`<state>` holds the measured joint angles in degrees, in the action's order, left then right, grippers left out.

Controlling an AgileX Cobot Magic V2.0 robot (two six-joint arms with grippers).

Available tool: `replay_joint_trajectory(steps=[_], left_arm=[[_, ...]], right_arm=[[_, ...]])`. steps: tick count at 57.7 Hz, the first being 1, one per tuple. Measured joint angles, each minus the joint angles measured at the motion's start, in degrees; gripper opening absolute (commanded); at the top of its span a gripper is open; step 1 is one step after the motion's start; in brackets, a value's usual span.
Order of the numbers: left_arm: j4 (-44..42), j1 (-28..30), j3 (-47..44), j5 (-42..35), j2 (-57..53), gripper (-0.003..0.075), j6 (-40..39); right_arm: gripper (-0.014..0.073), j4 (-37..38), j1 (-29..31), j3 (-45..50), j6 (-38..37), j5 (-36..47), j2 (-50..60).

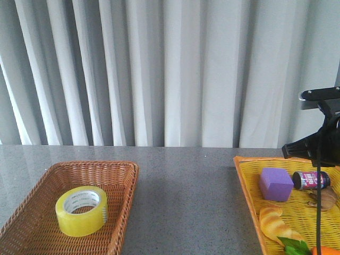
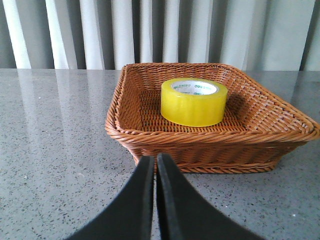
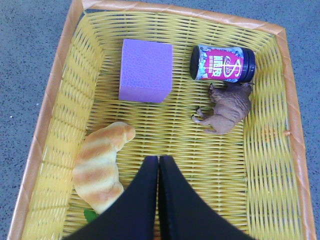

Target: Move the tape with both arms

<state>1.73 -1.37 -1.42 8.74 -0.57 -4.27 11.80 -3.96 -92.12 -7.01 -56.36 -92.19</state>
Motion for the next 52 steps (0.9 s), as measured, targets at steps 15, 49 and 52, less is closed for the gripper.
replay_joint_trajectory(steps=[15, 49, 52], left_arm=[[0.00, 0.00, 0.00, 0.00, 0.00, -0.0006, 0.00], [-0.01, 0.00, 0.00, 0.01, 0.00, -0.0006, 0.00], [-0.01, 0.00, 0.00, 0.01, 0.00, -0.0006, 0.00]], right_arm=[[-0.0008, 0.00, 0.00, 0.00, 0.00, 0.00, 0.00], [-0.0008, -11.19, 0.01, 14.45, 0.00, 7.36, 12.80], [-0.0008, -12.77, 0.01, 20.23, 0.00, 10.17, 16.59]])
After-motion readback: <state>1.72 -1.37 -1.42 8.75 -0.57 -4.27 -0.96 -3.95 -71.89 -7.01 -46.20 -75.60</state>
